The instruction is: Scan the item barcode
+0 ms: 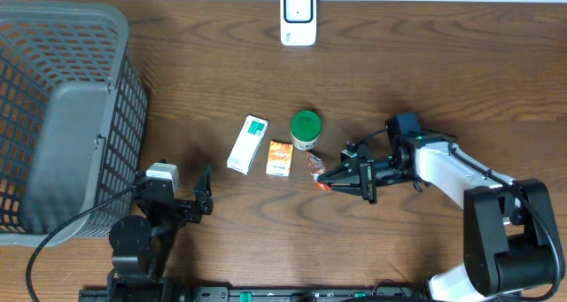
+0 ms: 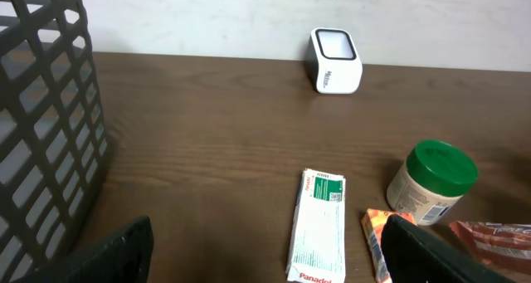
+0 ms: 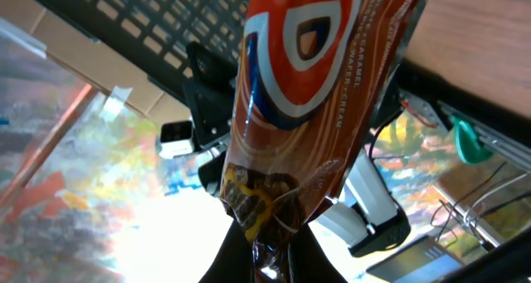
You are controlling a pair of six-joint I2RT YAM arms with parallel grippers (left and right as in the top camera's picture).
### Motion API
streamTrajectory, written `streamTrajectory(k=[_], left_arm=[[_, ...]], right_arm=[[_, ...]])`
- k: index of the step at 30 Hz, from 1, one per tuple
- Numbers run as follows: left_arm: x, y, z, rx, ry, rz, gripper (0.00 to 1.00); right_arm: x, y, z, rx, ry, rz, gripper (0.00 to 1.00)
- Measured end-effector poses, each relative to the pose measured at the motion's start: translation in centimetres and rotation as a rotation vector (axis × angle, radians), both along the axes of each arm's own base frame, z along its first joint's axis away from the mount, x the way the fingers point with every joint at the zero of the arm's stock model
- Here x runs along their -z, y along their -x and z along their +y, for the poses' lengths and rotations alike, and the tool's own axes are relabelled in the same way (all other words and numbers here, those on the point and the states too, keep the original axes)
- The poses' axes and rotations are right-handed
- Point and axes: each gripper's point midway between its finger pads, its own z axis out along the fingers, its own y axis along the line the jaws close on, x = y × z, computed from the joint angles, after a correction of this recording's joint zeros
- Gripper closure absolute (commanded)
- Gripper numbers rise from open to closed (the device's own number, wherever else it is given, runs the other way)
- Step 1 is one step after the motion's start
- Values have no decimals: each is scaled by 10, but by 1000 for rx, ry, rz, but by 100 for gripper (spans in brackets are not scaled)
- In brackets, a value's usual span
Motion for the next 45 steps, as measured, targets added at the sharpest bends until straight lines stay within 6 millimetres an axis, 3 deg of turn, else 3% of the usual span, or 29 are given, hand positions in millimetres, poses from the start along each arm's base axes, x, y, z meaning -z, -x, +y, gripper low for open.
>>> streamTrajectory(k=[2, 7, 8, 9, 12, 19, 23, 27, 31, 35, 42, 45], left_arm=[[0, 0, 0, 0, 0, 0, 13], [0, 0, 0, 0, 0, 1, 13], [0, 0, 0, 0, 0, 1, 14], [0, 0, 0, 0, 0, 1, 13], [1, 0, 0, 0, 0, 1, 13], [1, 0, 0, 0, 0, 2, 13], [1, 0, 0, 0, 0, 2, 13], [1, 0, 0, 0, 0, 2, 13], [1, 0, 0, 0, 0, 2, 13], [1, 0, 0, 0, 0, 3, 13], [2, 0, 0, 0, 0, 4, 13], [2, 0, 0, 0, 0, 4, 14]], right_arm=[[4, -4, -5, 19, 21, -6, 93], [11, -19, -24, 97, 61, -10, 62], [13, -22, -28, 112, 68, -14, 42], [14, -25, -34, 133, 79, -8, 30], [22, -36, -54, 206, 121, -5, 16], [34, -51, -91, 321, 198, -33, 13], [60, -39, -99, 281, 359, -34, 1], [88, -41, -104, 212, 538, -158, 1], [105, -58, -99, 161, 658, -333, 1], [105, -73, -83, 148, 687, -438, 1], [110, -78, -65, 130, 779, -471, 13], [114, -81, -63, 134, 810, -485, 25]])
